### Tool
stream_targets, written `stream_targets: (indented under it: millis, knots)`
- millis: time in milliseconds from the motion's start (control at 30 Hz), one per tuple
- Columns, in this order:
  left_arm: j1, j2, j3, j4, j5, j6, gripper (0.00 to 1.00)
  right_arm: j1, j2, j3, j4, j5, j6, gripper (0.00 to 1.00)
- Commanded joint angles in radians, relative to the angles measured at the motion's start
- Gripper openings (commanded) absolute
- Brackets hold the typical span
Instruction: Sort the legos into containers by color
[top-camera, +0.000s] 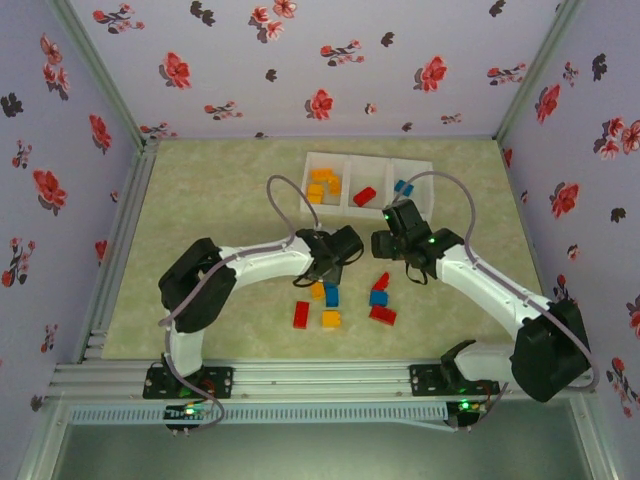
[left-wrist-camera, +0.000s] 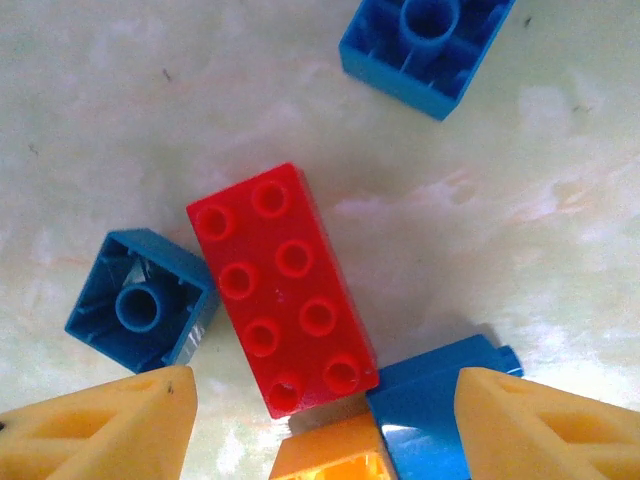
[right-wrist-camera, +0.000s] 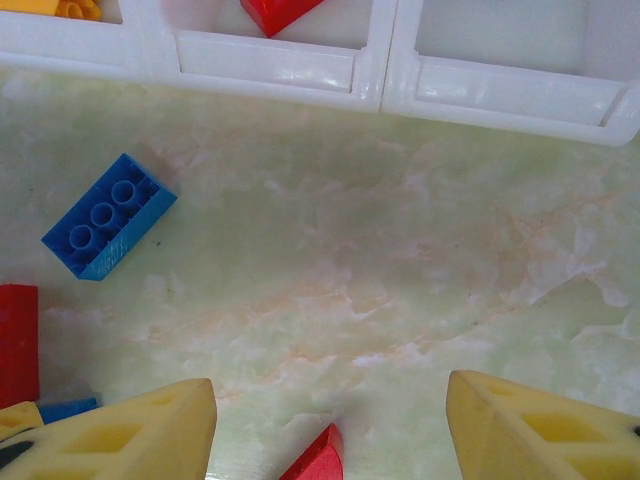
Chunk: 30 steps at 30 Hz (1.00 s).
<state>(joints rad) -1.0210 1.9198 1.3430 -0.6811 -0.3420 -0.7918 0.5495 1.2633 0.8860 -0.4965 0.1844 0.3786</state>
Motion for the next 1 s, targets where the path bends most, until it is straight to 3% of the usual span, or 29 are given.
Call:
stream_targets:
  millis: [0, 567, 800, 967]
  knots:
    - [0.001, -0.019, -0.017, 0.022, 0.019, -0.042, 0.69, -0.005, -0.026, -0.015, -0.018, 0.016, 0.022, 0.63]
    - [0.067, 0.062, -0.018, 0.118, 0.059, -0.028, 0.62, -0.005, -0.034, -0.015, -0.034, 0.027, 0.02, 0.63]
    - [0.075, 0.106, 0.028, 0.093, 0.019, 0.009, 0.52, -0.005, -0.034, -0.007, -0.042, 0.034, 0.015, 0.63]
    - [0.076, 0.134, 0.06, 0.075, -0.004, 0.038, 0.38, -0.006, -0.034, -0.007, -0.042, 0.037, 0.017, 0.63]
